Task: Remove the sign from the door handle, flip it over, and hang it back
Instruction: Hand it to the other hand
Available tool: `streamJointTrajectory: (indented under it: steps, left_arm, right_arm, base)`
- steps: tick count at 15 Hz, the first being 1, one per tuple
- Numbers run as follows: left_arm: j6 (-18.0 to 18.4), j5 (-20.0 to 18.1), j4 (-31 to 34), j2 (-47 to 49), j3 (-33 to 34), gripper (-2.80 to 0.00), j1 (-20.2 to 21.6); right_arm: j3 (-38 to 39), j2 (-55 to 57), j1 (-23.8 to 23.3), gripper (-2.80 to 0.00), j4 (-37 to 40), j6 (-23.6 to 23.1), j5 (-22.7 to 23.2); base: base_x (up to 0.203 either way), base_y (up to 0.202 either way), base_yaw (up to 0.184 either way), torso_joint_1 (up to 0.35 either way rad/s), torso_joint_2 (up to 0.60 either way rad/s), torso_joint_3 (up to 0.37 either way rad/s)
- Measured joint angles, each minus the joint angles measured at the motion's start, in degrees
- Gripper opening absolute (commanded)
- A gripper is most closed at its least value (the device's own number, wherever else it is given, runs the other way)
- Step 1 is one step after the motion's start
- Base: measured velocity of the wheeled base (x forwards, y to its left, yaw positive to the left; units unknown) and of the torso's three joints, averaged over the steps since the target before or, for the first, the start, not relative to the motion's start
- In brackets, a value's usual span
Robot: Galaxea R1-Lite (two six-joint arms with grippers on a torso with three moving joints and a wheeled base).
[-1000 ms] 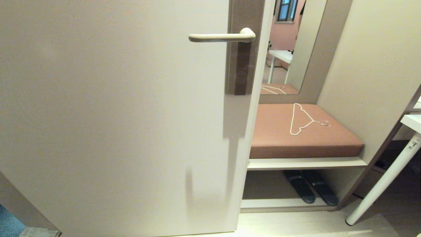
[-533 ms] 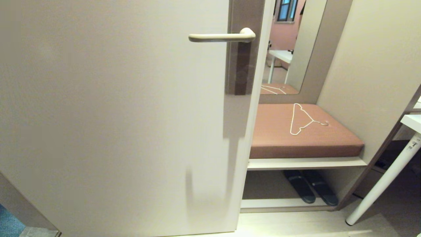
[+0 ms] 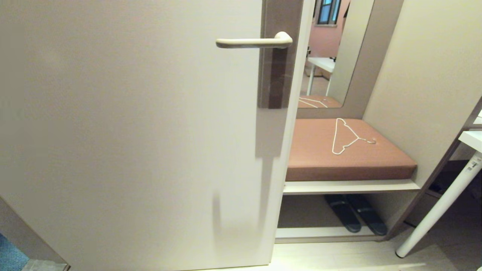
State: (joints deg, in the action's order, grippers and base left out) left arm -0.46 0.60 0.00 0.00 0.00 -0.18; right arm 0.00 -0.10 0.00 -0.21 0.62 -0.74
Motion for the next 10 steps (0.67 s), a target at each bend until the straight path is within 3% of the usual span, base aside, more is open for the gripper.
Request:
streamJointTrajectory:
  steps: [10]
  left_arm:
    - [-0.1, 0.0, 0.0, 0.0, 0.0, -2.8, 0.0]
  right_arm:
    - [0.0, 0.0, 0.0, -2.8, 0.0, 0.0, 0.0]
  base:
    - [0.0, 0.0, 0.0, 0.0, 0.0, 0.0]
